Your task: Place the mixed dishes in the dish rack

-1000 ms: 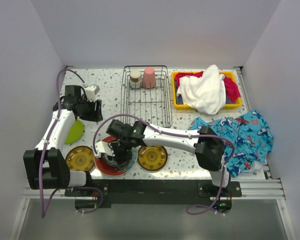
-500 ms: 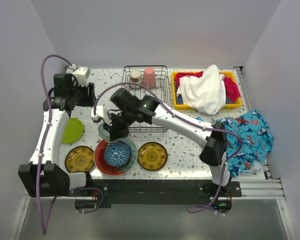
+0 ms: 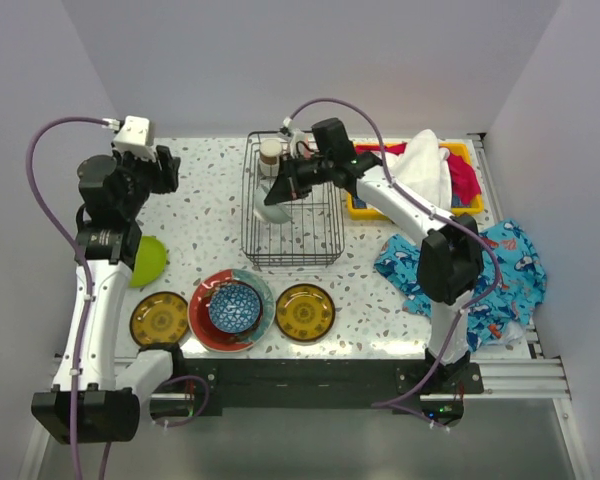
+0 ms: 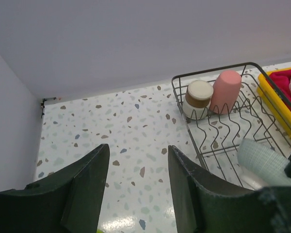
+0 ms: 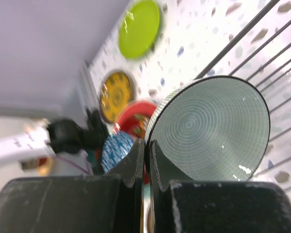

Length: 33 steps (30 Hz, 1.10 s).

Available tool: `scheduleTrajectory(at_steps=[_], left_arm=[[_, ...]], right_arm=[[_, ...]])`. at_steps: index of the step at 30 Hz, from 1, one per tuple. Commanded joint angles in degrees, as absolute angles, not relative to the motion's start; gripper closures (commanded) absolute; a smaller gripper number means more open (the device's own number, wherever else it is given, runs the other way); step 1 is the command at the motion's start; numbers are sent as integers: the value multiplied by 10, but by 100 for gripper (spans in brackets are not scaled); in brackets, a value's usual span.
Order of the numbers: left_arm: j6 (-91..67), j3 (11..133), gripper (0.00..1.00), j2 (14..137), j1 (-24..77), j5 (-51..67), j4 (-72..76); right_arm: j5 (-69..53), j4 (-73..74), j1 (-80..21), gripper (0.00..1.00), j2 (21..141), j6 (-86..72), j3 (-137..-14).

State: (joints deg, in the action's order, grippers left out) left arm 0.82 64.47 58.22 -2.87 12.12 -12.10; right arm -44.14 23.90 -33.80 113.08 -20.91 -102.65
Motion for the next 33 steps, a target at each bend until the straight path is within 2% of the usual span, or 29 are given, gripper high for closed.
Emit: scheduleTrajectory(at_steps=[1,7,14,33], left_arm=[[35,635,44,622,-11,121,-58],[44,677,44,689,-5,84,-73],[78,718,44,737,-5,69,-84],[80,686,43,717,-5,64,-71]], right_arm=[[-514,-62,-302,100,1100,-477,-927],[-485,-222,-269,100,1103,-614,-839],[-433,-328,-267,100,1128,-703,-778],[-387,-285,-271,100,1159,-714,-689]])
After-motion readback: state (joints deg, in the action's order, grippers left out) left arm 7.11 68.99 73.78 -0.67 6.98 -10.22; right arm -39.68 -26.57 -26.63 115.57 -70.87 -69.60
